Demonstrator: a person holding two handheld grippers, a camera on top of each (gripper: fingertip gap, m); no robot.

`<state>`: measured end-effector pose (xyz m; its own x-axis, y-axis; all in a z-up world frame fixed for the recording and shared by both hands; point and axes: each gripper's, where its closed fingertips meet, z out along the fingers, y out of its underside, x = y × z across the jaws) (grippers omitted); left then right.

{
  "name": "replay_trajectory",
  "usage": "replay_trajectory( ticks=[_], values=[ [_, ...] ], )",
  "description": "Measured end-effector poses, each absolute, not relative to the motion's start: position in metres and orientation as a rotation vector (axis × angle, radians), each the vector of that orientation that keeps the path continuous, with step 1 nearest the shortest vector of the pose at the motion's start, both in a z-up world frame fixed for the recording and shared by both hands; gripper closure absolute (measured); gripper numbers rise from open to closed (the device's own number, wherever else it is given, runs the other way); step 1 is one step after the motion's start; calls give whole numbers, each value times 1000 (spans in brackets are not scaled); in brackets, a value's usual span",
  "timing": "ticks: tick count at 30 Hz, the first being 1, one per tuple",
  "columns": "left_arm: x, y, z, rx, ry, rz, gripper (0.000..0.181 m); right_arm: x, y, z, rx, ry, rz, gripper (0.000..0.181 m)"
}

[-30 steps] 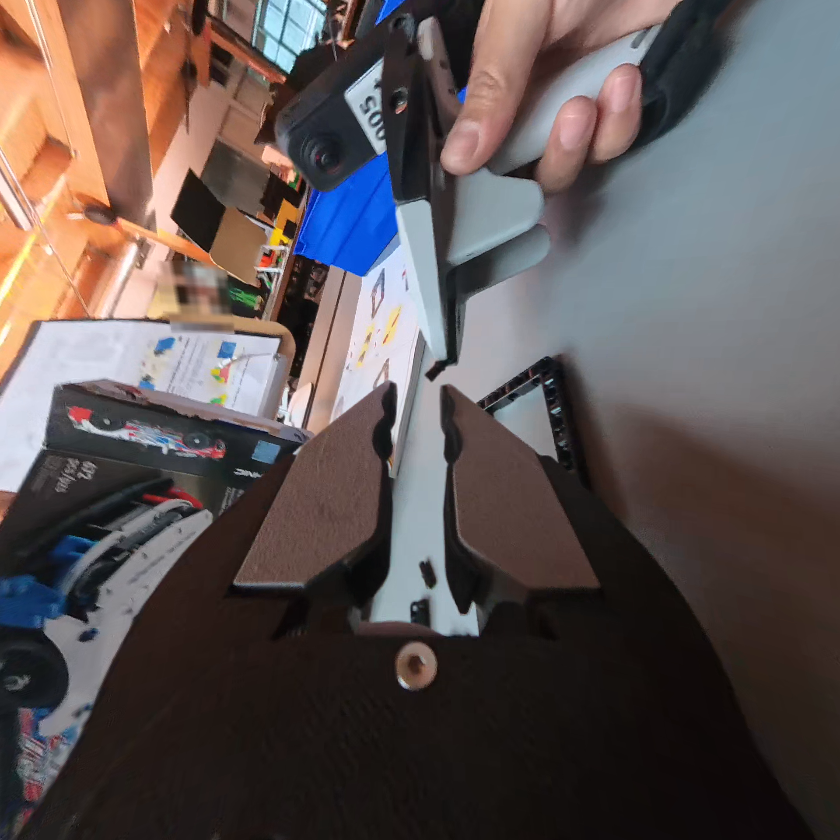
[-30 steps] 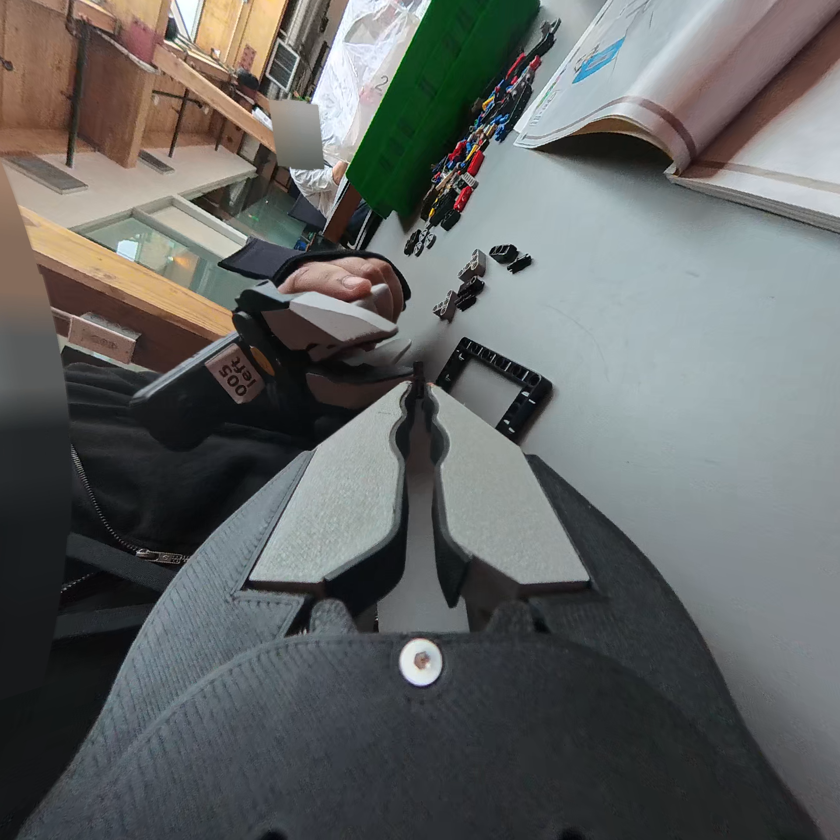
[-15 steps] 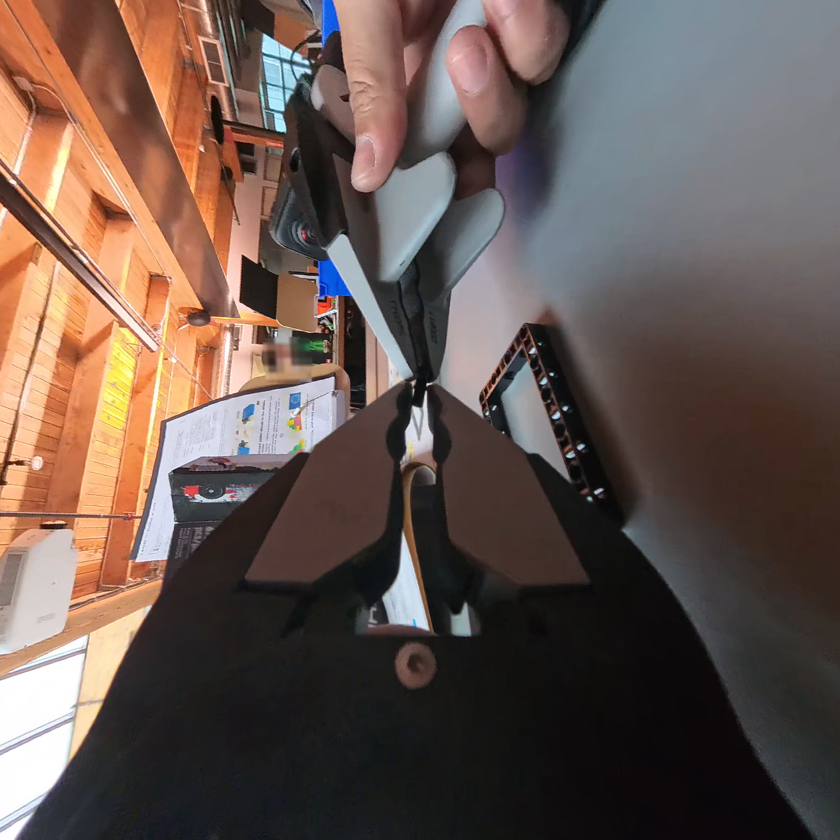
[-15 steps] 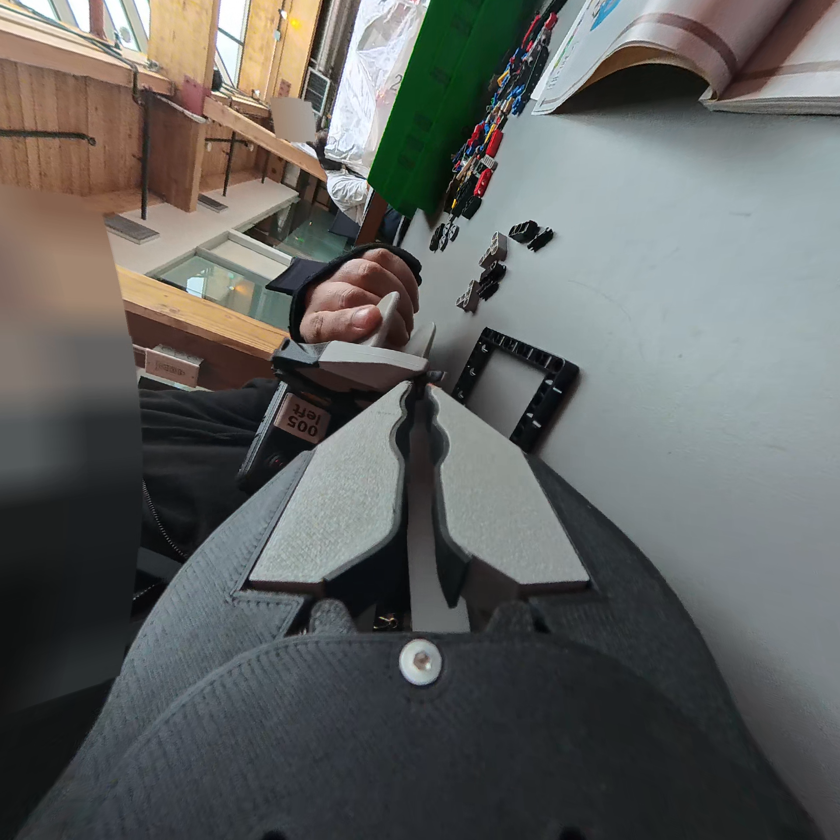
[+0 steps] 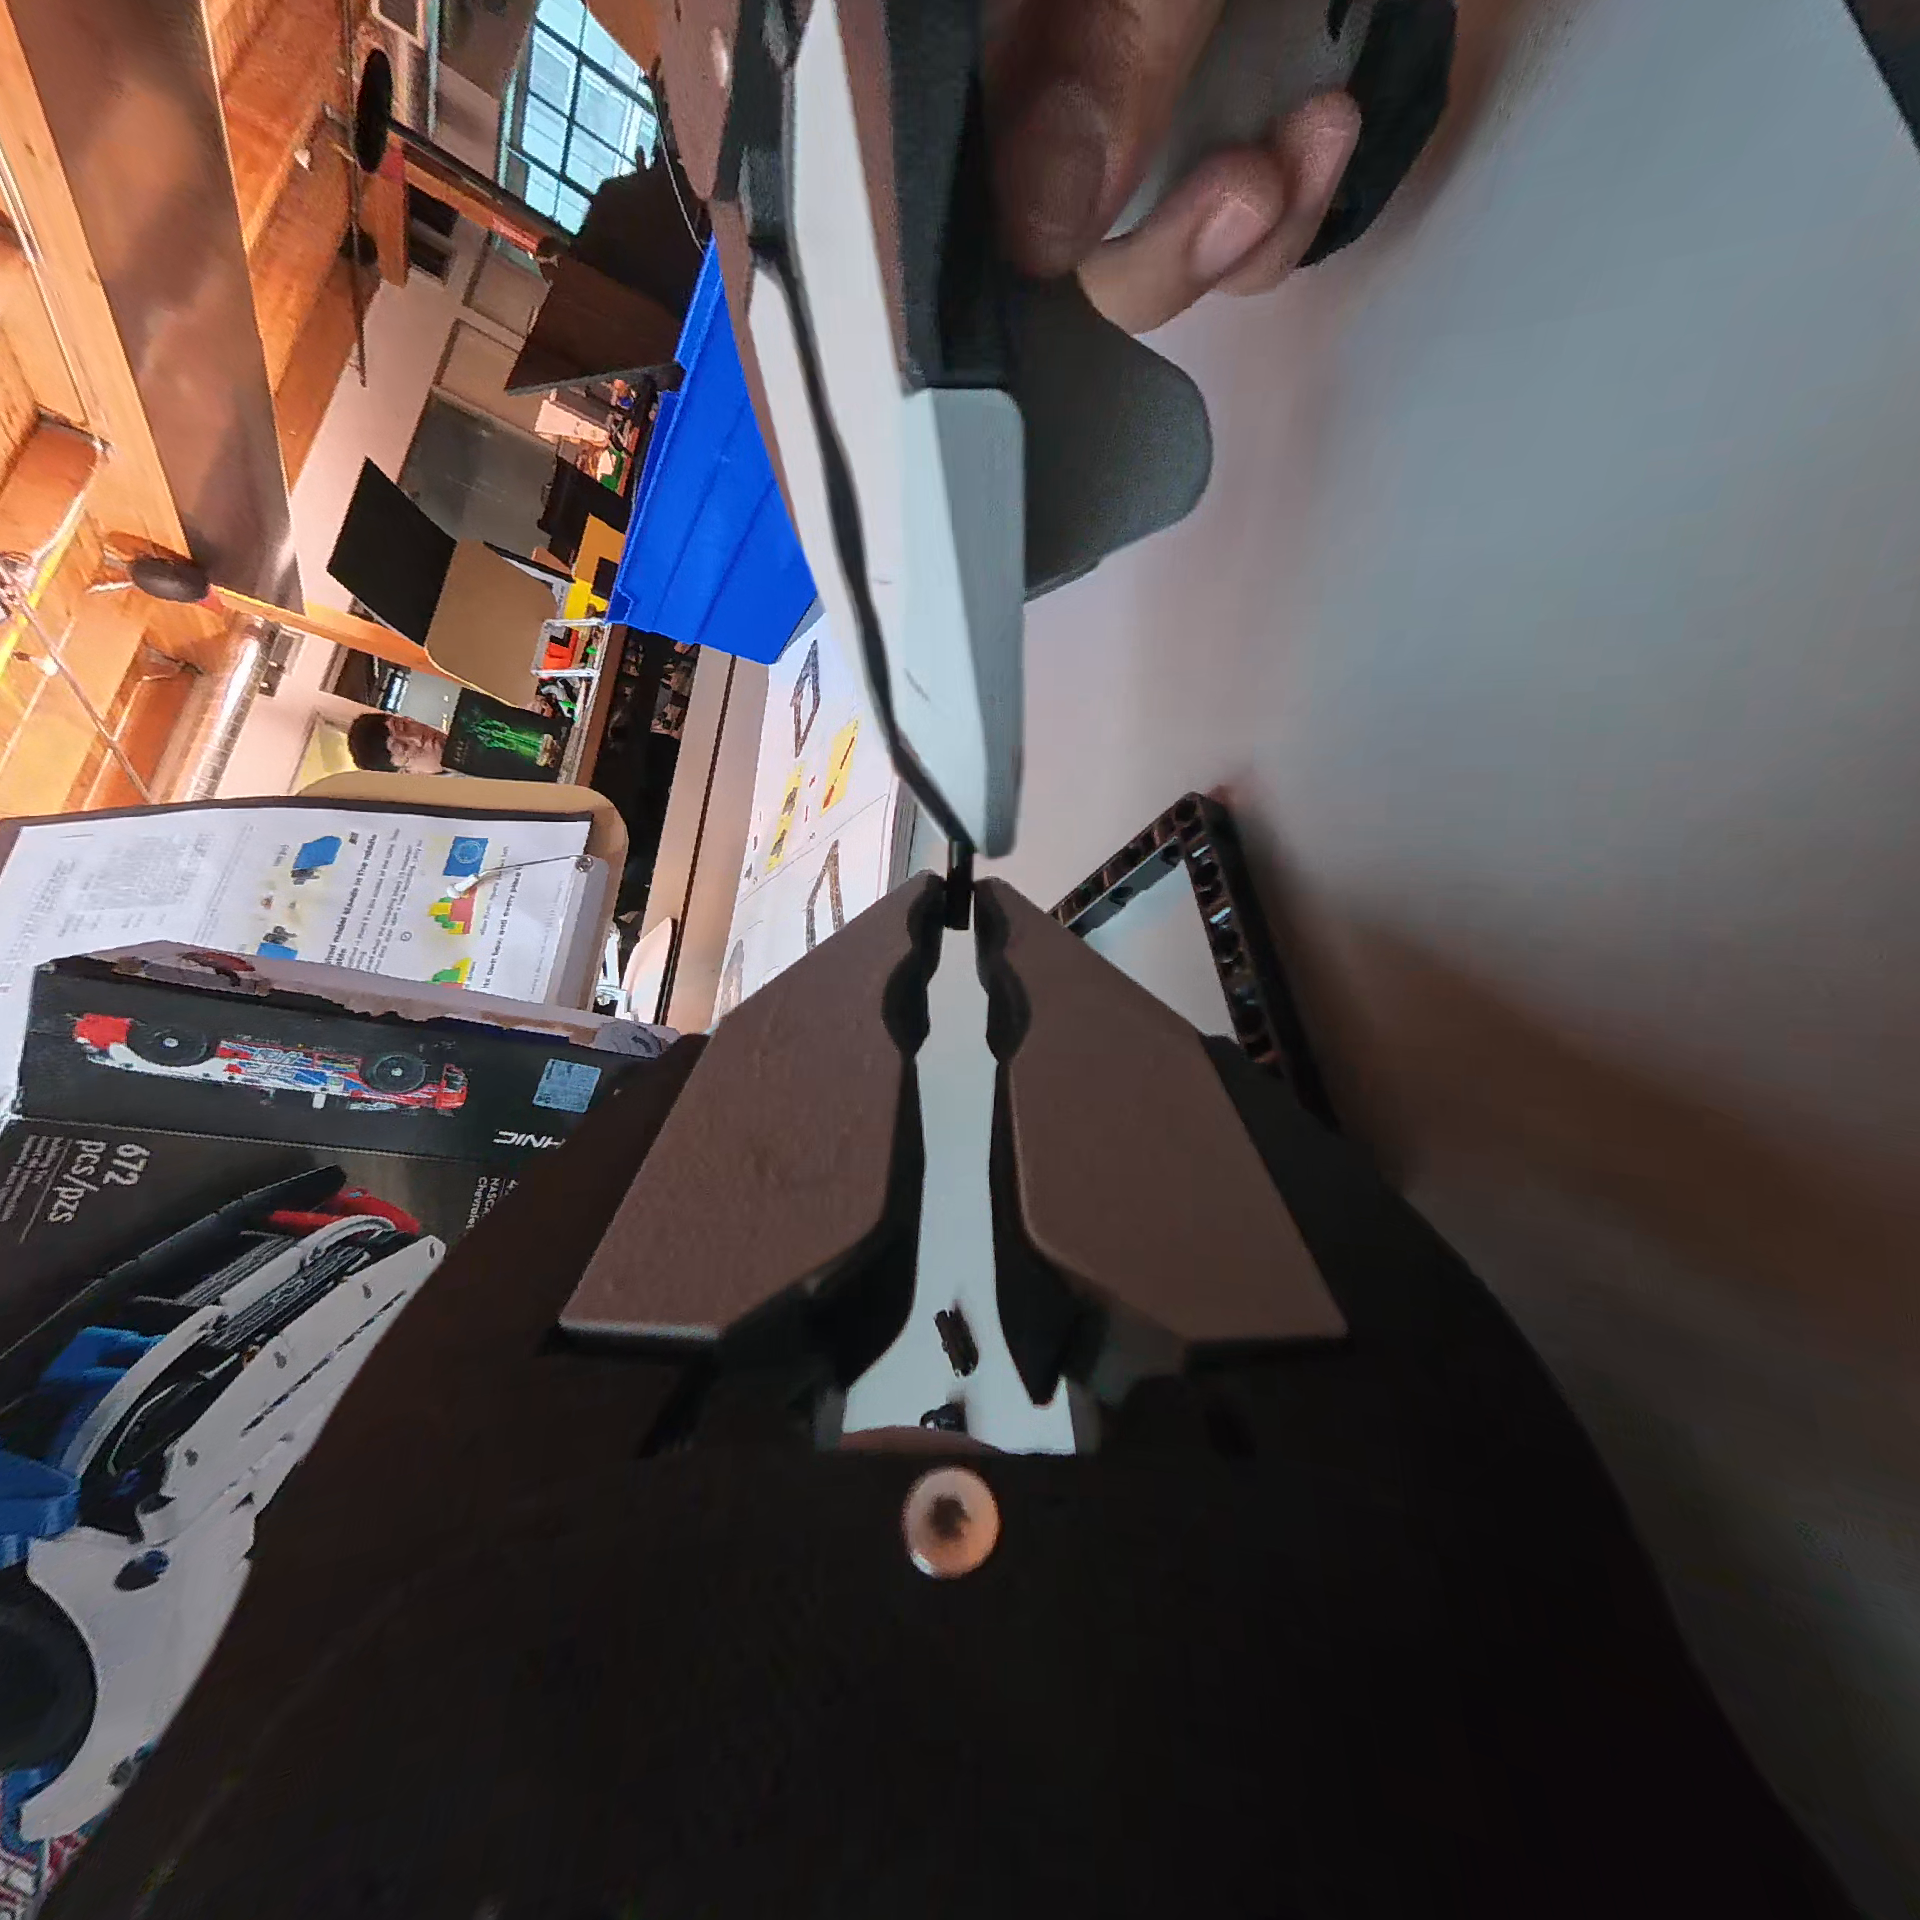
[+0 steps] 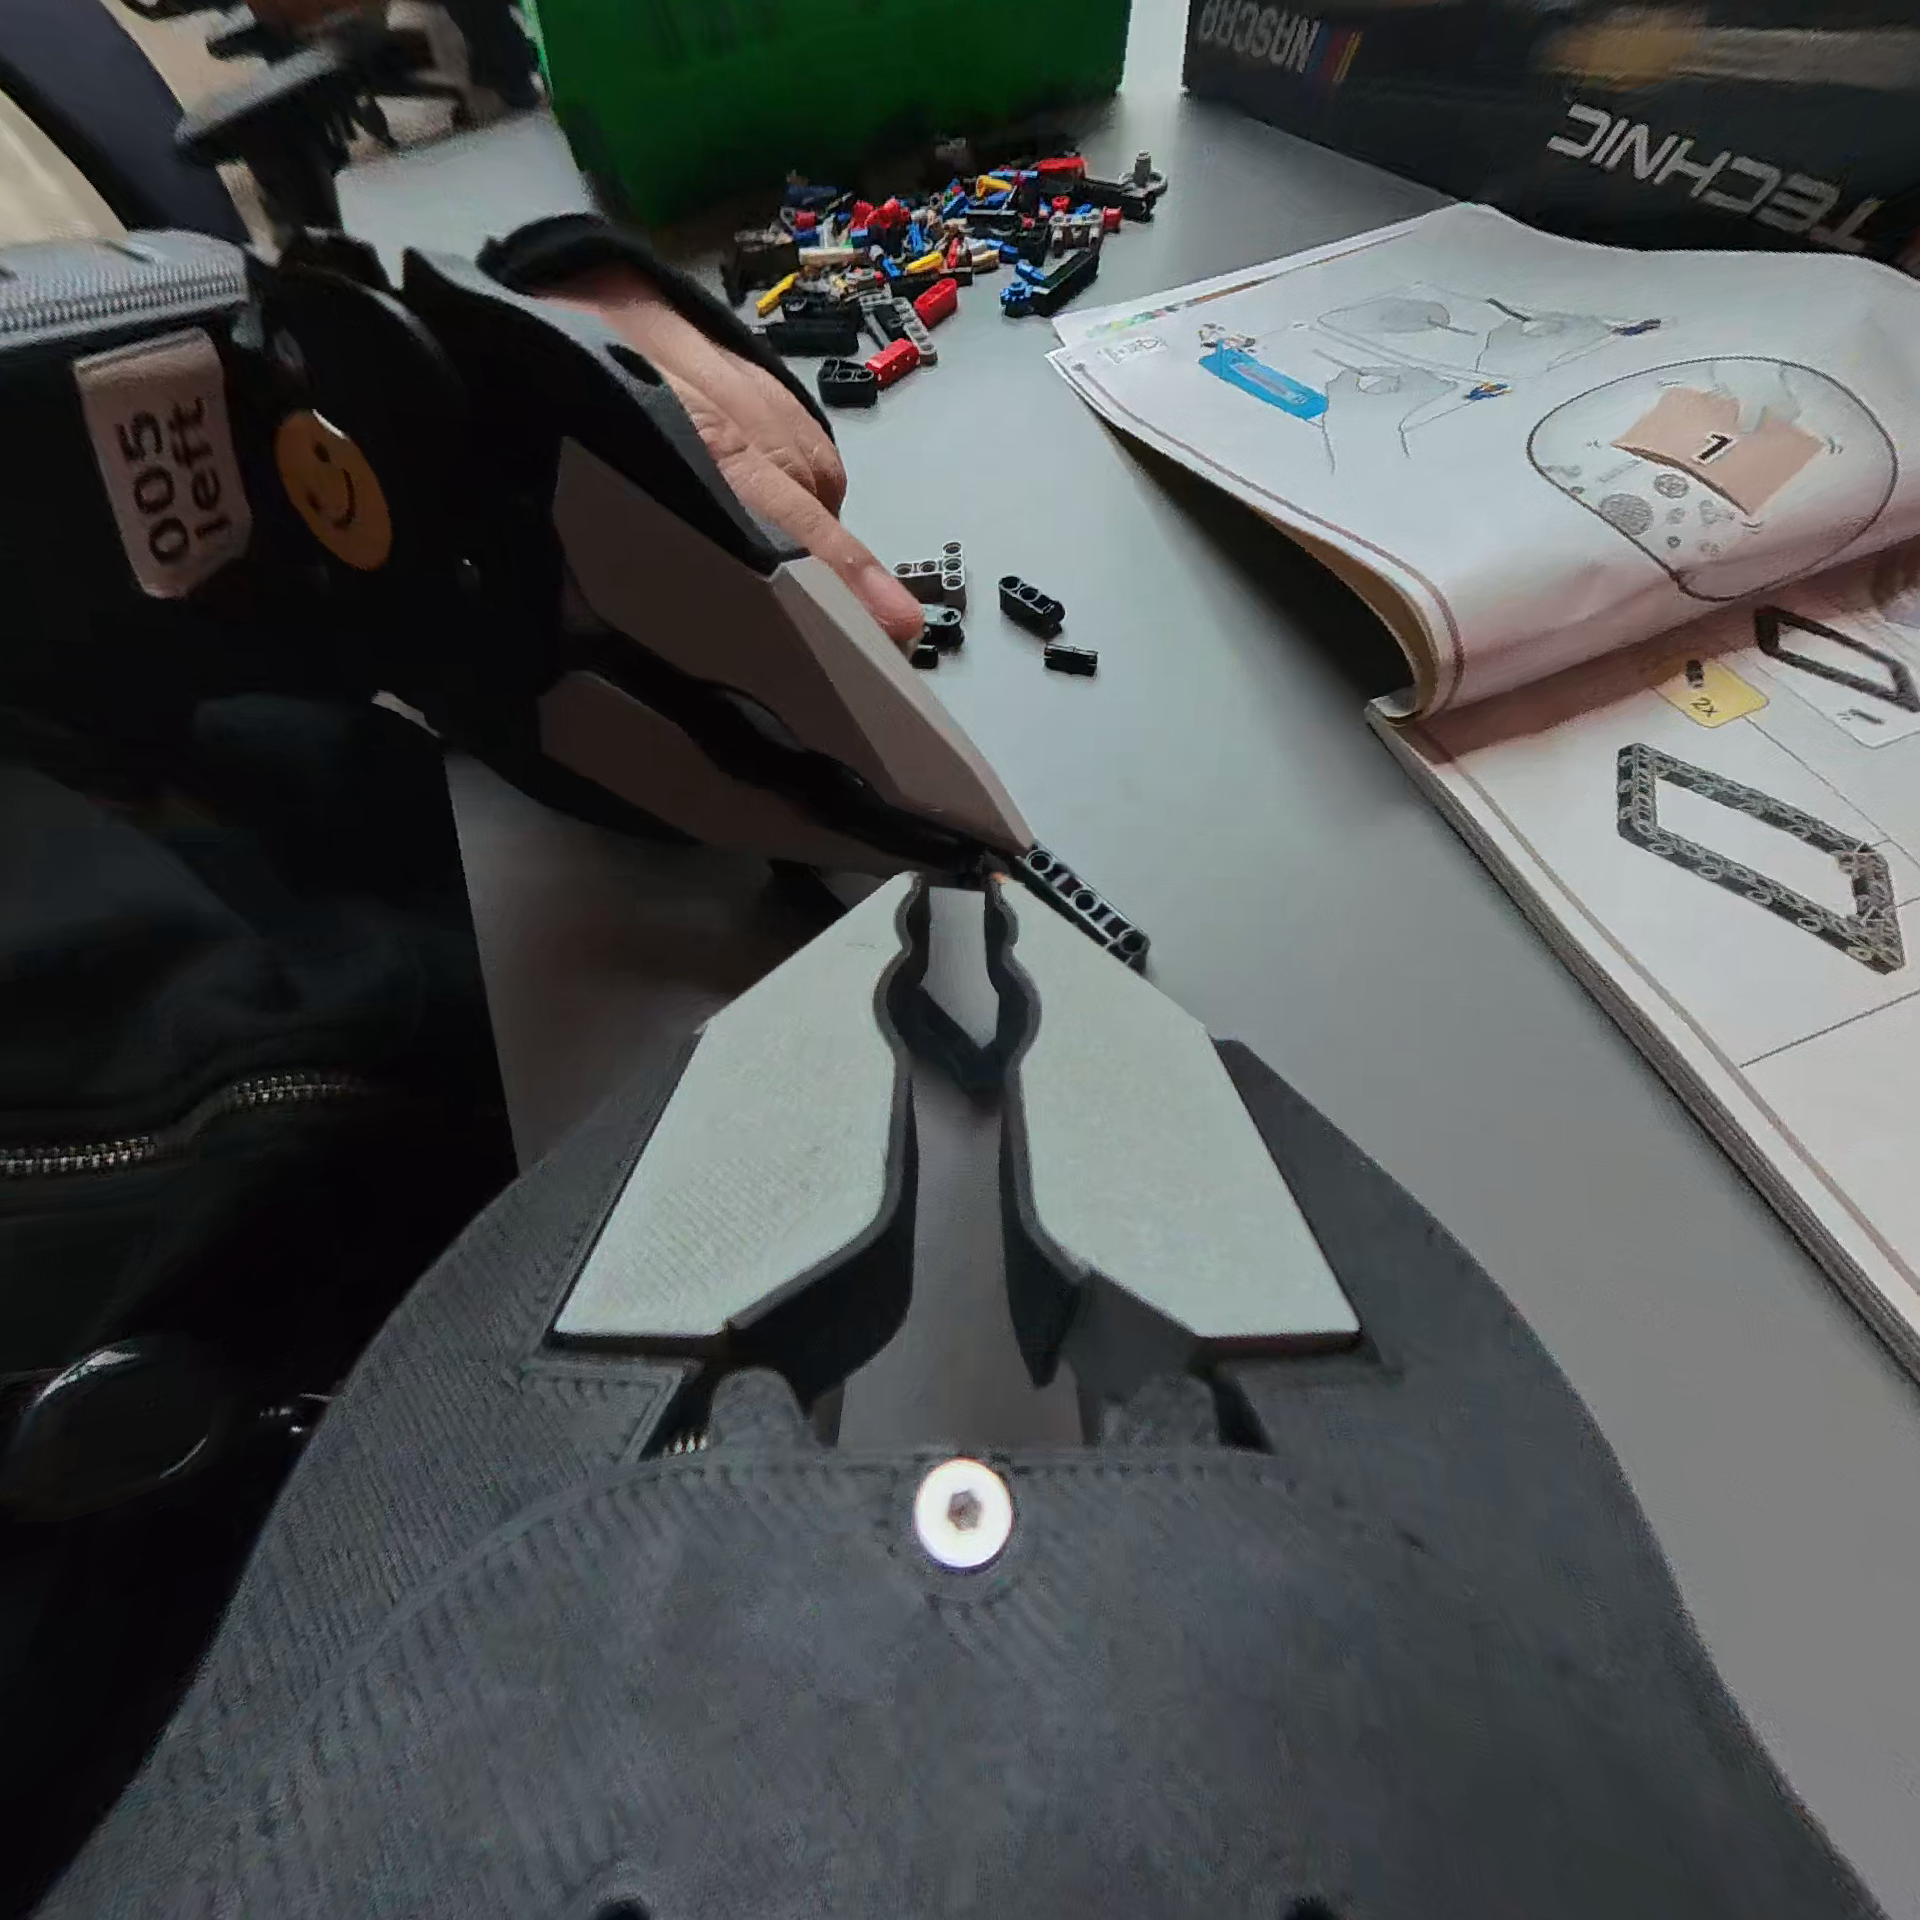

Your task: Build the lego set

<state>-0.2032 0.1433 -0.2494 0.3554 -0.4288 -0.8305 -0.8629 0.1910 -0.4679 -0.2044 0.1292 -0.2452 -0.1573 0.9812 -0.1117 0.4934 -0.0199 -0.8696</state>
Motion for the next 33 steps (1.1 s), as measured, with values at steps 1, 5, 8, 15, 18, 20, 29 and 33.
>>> replay_trajectory(
  ticks=[1,5,8,15,18,20,29,33],
  values=[
    [-203,143,-249,-1429,1255,449,178,-205,128,-247,-1539,-1711,1082,174],
    [-202,141,-247,-1421,1243,410,178,-205,129,-248,-1506,-1711,1016,180],
    [-201,141,-247,-1428,1236,387,178,-205,129,-247,-1496,-1714,1009,181],
    [-201,140,-248,-1435,1235,371,178,-206,128,-245,-1487,-1700,1016,180],
    [-202,140,-249,-1435,1234,376,178,-207,128,-245,-1498,-1689,1029,180],
    [-202,140,-249,-1442,1232,371,178,-207,128,-245,-1509,-1674,1053,180],
    [-203,141,-248,-1461,1209,352,178,-208,128,-243,-1516,-1633,1092,180],
    [-203,140,-247,-1472,1198,331,178,-209,127,-240,-1506,-1614,1104,179]
  ],
)
